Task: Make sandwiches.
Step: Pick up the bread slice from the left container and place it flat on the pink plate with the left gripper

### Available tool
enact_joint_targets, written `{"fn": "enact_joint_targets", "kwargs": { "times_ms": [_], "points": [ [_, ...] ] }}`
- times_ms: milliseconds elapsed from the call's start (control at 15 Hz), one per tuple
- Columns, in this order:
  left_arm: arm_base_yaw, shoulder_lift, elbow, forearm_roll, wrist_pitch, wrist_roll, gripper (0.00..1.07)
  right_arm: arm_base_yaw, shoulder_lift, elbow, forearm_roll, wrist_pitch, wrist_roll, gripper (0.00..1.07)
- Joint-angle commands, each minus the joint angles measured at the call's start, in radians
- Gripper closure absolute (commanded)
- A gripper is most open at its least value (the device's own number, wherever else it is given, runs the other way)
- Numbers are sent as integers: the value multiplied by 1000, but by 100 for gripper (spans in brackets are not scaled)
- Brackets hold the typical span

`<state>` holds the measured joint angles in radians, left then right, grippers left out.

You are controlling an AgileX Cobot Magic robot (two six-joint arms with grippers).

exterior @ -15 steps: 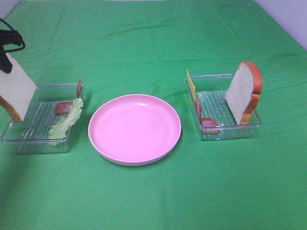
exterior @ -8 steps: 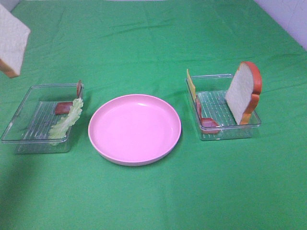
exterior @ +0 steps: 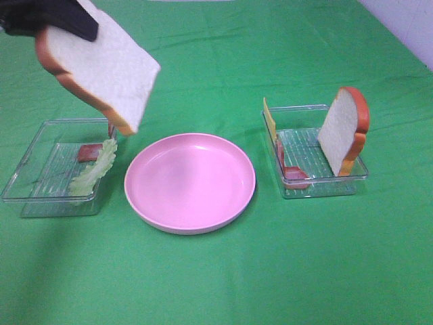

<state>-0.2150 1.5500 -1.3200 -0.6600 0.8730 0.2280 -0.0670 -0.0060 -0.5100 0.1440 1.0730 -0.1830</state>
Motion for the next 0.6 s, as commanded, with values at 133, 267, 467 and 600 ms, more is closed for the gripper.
{"fn": "enact_joint_targets", "kwargs": {
  "times_ms": [133, 267, 467, 600],
  "points": [
    [-125, 190, -2, -99, -101, -7, 107, -7, -15, 3, -3, -8, -6, 28],
    [-161, 250, -2, -121, -155, -7, 107, -7, -15, 3, -3, -8, -6, 28],
    [-215, 346, -2, -137, -264, -19, 107, -7, -15, 3, -3, -8, -6, 28],
    [-239, 404, -2, -159, -315, -19, 107, -7, -15, 3, -2, -8, -6, 28]
  ]
}}
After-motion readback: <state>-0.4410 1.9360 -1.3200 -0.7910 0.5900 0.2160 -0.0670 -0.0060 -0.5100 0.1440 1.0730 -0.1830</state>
